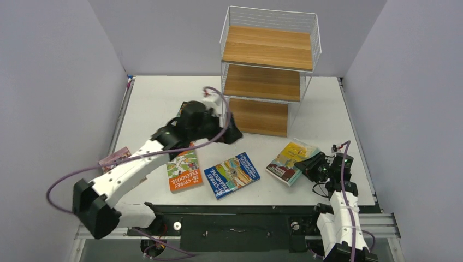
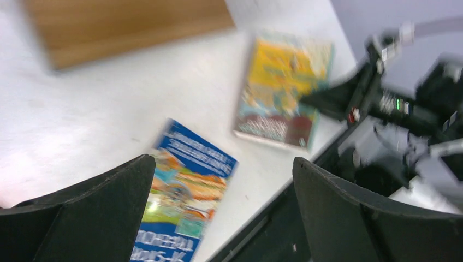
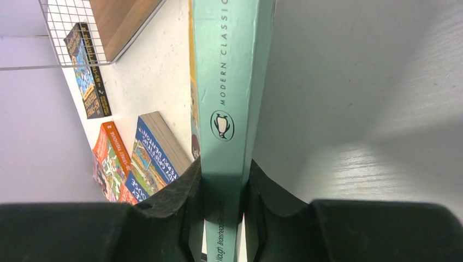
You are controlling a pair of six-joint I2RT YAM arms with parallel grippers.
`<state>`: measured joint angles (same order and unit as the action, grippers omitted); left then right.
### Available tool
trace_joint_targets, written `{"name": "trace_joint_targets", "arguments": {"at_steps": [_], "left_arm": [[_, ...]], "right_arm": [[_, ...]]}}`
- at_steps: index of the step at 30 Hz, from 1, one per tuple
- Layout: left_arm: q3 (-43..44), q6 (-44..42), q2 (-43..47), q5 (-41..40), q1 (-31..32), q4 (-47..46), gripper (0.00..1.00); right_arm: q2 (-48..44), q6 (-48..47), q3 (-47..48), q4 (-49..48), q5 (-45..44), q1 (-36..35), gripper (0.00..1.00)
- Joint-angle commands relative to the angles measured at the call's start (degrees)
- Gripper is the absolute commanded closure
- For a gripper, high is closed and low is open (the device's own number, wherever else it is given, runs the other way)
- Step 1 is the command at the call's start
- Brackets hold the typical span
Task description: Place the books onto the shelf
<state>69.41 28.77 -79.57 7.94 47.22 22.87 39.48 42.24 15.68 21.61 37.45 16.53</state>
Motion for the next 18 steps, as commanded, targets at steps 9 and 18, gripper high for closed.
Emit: {"name": "trace_joint_targets", "arguments": {"at_steps": [9, 18], "left_arm": [[4.3, 10.3, -5.9, 1.3, -31.9, -0.3, 0.03], [21.8, 11.7, -31.0, 4.4, -32.5, 4.3, 0.12]], "right_arm": [[-2.6, 7.3, 4.5, -9.8, 6.9, -0.1, 1.0], [-5.1, 6.5, 12.5, -6.7, 8.4, -6.5, 1.0]]}}
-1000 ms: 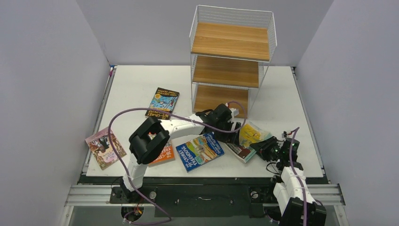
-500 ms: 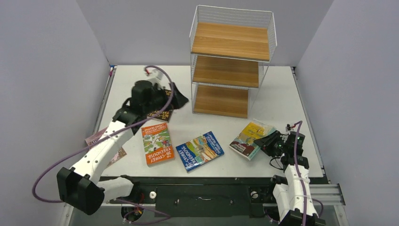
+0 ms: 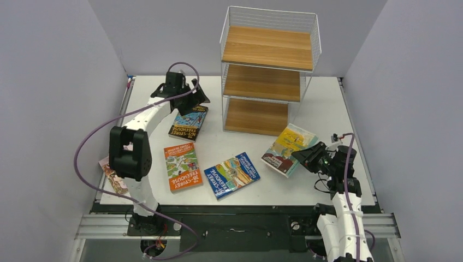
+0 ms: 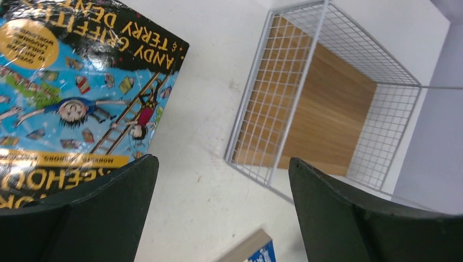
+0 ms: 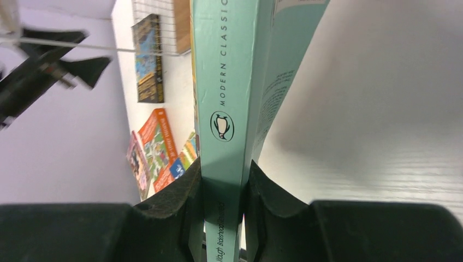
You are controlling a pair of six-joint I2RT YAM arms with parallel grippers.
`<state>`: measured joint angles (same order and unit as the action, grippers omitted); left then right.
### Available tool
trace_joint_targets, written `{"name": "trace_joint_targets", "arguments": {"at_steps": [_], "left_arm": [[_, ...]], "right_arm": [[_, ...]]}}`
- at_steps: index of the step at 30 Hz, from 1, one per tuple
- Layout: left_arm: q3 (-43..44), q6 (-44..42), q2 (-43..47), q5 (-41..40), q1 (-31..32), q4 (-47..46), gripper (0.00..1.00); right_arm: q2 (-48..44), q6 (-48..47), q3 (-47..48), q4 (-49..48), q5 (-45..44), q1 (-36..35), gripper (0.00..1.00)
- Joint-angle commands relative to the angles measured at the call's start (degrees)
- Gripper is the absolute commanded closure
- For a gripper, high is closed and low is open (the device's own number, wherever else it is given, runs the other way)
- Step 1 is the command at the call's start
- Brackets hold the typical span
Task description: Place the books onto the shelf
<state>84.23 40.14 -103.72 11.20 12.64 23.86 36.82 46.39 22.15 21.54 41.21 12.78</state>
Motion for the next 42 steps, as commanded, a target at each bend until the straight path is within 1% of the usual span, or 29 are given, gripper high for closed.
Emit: {"name": "trace_joint_targets", "arguments": {"at_steps": [1, 3, 8, 14, 19, 22, 23, 26, 28, 30, 32, 33, 34, 35, 36, 37, 38, 39, 40, 42], "left_arm": [[8.4, 0.1, -7.9, 1.4, 2.7, 3.9, 0.13], [8.8, 0.1, -9.8, 1.5, 4.8, 3.5, 0.13], [5.0, 1.9, -11.0, 2.0, 8.8, 0.0, 0.13], [-0.1, 4.4, -10.7, 3.2, 12.1, -3.8, 0.13], [-0.1, 5.0, -10.4, 3.2, 16.1, -4.2, 0.14], [-0.2, 4.5, -9.0, 2.9, 16.8, -3.4, 0.14], [-0.9, 4.4, -7.7, 2.8, 16.9, -3.4, 0.14], [-2.5, 3.7, -4.5, 2.8, 16.9, -3.3, 0.14], [-3.8, 3.2, -2.1, 3.1, 16.9, -3.1, 0.14], [-5.1, 2.8, 0.1, 3.1, 16.8, -1.9, 0.13], [-7.4, 3.0, 3.0, 3.1, 16.4, -1.5, 0.13], [-9.6, 3.3, 5.4, 3.1, 16.3, -2.1, 0.13], [-10.7, 3.4, 6.6, 3.2, 15.8, -2.6, 0.13], [-12.7, 3.5, 8.7, 3.2, 15.7, -2.9, 0.13], [-13.5, 3.4, 9.6, 3.2, 15.3, -2.8, 0.13], [-14.8, 2.9, 11.3, 3.3, 15.1, -2.0, 0.13], [-15.3, 2.6, 12.1, 3.1, 14.7, -1.3, 0.13], [-16.3, 2.0, 13.9, 3.0, 14.4, -0.1, 0.13], [-17.0, 1.7, 14.9, 2.8, 13.8, 0.4, 0.13], [-20.0, 1.1, 19.8, 2.8, 12.4, 1.4, 0.12]], "right_arm": [[-2.7, 2.6, 6.4, -7.5, 4.8, -3.1, 1.0], [-2.9, 2.9, 8.2, -7.6, 4.7, -4.5, 1.0], [-3.1, 3.4, 11.0, -7.2, 4.5, -5.6, 1.0], [-3.3, 3.7, 11.1, -7.0, 3.1, -5.7, 1.0], [-4.6, 5.7, 9.0, -7.1, -0.4, -5.7, 1.0], [-6.0, 9.9, 6.7, -11.6, -1.8, -5.9, 1.0], [-6.2, 12.6, 5.3, -13.0, -2.3, -6.1, 1.0], [-6.5, 18.0, 2.5, -21.2, -2.9, -6.8, 1.0], [-6.1, 22.9, 0.7, -25.8, -3.4, -7.3, 1.0], [-5.2, 25.7, -1.0, -29.7, -3.9, -7.9, 1.0], [-4.2, 27.5, -1.3, -31.1, -6.1, -8.9, 1.0], [-3.9, 28.3, -1.5, -32.4, -7.6, -11.0, 1.0], [-3.7, 30.0, -2.1, -33.6, -11.5, -12.8, 1.0], [-2.8, 30.5, -2.2, -35.4, -13.6, -17.2, 1.0], [-2.1, 31.0, -1.8, -35.8, -18.5, -22.2, 1.0], [0.0, 31.0, -1.5, -36.0, -20.8, -24.7, 1.0], [1.2, 31.2, -0.5, -36.2, -25.7, -29.5, 1.0], [3.6, 31.5, -0.1, -37.7, -28.2, -31.8, 1.0], [4.9, 32.3, 0.6, -38.5, -32.8, -35.4, 1.0], [8.8, 32.8, 2.0, -40.5, -38.3, -38.9, 1.0]]}}
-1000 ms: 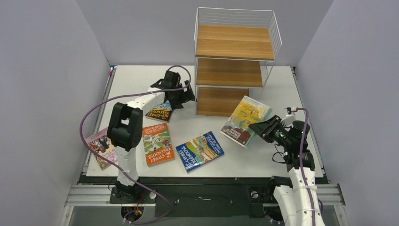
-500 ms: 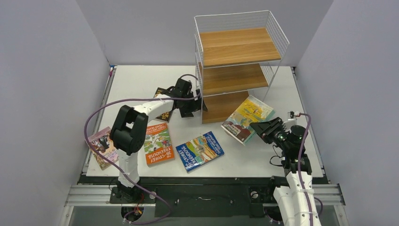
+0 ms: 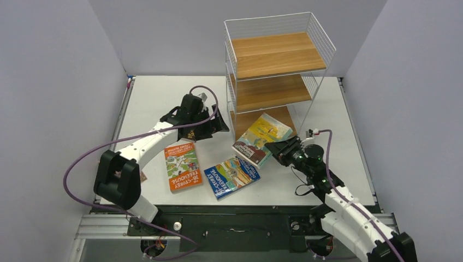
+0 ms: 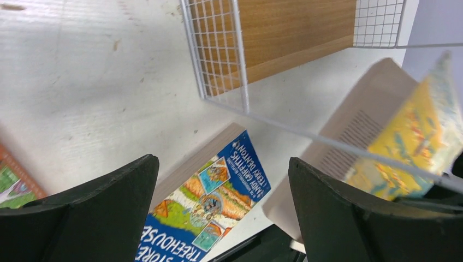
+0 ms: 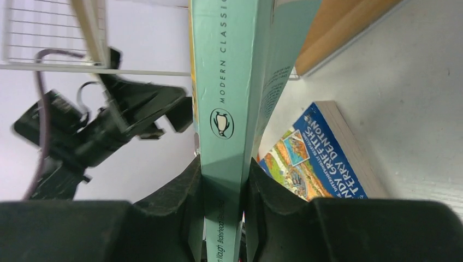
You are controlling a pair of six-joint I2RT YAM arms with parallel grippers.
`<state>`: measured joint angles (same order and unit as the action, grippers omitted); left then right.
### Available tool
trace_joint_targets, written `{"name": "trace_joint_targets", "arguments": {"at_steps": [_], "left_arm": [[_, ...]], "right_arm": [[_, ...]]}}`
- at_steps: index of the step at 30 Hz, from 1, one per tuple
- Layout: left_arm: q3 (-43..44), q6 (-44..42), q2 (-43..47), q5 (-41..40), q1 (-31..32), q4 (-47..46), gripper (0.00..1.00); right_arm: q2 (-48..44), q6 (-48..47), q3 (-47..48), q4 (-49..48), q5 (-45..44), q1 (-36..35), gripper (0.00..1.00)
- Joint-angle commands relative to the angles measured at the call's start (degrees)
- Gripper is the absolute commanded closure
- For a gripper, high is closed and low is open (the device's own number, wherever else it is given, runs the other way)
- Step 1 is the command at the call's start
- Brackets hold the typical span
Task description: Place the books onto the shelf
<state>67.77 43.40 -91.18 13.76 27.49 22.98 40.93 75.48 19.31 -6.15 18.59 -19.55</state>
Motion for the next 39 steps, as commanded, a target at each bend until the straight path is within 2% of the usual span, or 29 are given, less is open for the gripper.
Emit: {"name": "trace_joint_targets", "arguments": {"at_steps": [1, 5, 9, 14, 17, 21, 29, 33, 39], "left_arm": [[-4.3, -2.4, 8.4, 0.4, -3.0, 2.9, 0.12], [-7.5, -3.5, 15.4, 2.1, -10.4, 5.5, 0.12], [-9.5, -5.0, 20.5, 2.6, -14.7, 7.6, 0.11], [-10.6, -5.9, 22.7, 3.0, -15.9, 8.8, 0.11], [-11.2, -5.8, 23.3, 2.5, -16.2, 7.9, 0.11], [-10.2, -6.0, 23.2, 2.4, -16.7, 8.7, 0.11], [-10.4, -5.1, 26.1, 4.6, -16.9, 7.6, 0.11], [-9.7, -6.0, 26.5, 4.1, -16.9, 7.7, 0.1], [-7.7, -7.6, 26.0, 2.7, -17.0, 9.5, 0.1]], "right_arm": [[7.5, 3.6, 5.4, -14.0, -16.9, -7.1, 1.0], [16.6, 3.2, 8.7, -19.8, -21.0, -7.6, 1.0], [25.0, 4.0, 13.1, -22.9, -23.5, -7.7, 1.0], [32.7, 4.0, 16.2, -28.3, -27.3, -6.9, 1.0], [37.0, 2.2, 21.4, -29.6, -28.5, -6.9, 1.0], [41.7, 4.4, 21.7, -26.5, -32.3, -7.6, 1.0], [45.2, 11.3, 13.2, -21.5, -36.3, -7.9, 1.0], [46.6, 12.3, 16.0, -13.6, -36.4, -8.0, 1.0], [50.9, 14.7, 22.0, -8.6, -35.9, -7.9, 1.0]]}}
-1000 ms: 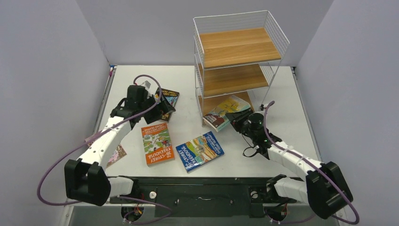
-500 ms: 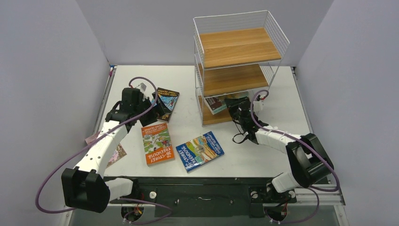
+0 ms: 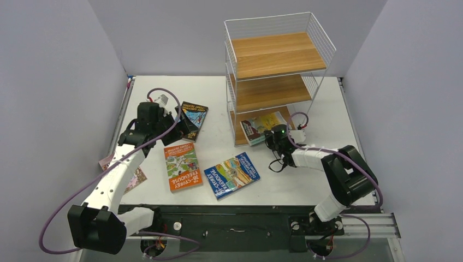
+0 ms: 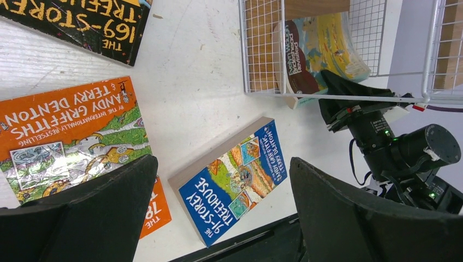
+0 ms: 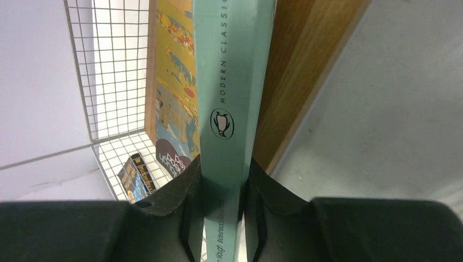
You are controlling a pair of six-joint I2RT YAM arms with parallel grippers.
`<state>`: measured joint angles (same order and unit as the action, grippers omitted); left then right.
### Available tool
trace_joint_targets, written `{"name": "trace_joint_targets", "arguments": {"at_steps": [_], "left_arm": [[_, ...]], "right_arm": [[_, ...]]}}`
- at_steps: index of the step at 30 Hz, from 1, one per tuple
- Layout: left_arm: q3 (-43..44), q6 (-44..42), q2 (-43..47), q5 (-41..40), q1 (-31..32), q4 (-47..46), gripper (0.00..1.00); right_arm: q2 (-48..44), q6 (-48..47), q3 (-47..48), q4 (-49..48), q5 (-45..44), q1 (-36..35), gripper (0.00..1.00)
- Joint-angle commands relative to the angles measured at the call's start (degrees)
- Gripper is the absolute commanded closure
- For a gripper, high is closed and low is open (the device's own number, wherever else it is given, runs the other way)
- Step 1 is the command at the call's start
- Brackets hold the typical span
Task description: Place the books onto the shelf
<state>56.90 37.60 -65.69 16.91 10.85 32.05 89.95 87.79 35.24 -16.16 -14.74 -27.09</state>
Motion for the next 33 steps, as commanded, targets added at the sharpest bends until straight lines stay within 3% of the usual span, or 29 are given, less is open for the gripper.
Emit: {"name": "trace_joint_targets", "arguments": {"at_steps": [1, 6, 11, 12, 13, 14, 16, 18, 33], "left_arm": [[3.3, -1.7, 0.6, -0.5, -0.4, 0.4, 0.1], [3.0, -1.4, 1.4, -1.7, -0.4, -0.3, 0.1], [4.6, -2.7, 0.4, -2.3, -0.4, 1.5, 0.1], [4.4, -2.7, 0.6, -2.6, -0.4, 1.6, 0.1], [4.2, -2.6, 0.9, -2.6, -0.4, 1.4, 0.1], [3.7, -2.6, 1.4, -2.5, -0.3, 1.1, 0.1], [2.6, -2.4, 2.4, -2.3, -0.3, 0.6, 0.1], [1.6, -2.4, 3.1, -2.6, -0.5, 0.6, 0.1], [0.1, -2.1, 4.5, -2.7, -1.0, 1.2, 0.1]], "right_arm": [[3.0, 2.8, 6.7, 2.0, -2.5, -0.4, 1.0], [5.9, 7.4, 9.4, -2.3, -0.1, -0.2, 1.0], [6.5, 10.1, 10.7, -0.1, -2.1, -0.4, 1.0], [6.4, 10.3, 10.4, -0.2, -2.0, -0.3, 0.96], [6.2, 10.5, 9.8, -0.2, -1.6, -0.2, 0.85], [5.9, 10.6, 9.5, -0.2, -1.3, -0.3, 0.67], [5.1, 10.2, 8.4, -1.1, -0.9, -0.4, 0.53], [4.2, 10.0, 7.1, -1.8, -0.6, -0.4, 0.48], [-2.3, 6.1, 2.7, 2.3, 4.3, -0.6, 0.46]]}}
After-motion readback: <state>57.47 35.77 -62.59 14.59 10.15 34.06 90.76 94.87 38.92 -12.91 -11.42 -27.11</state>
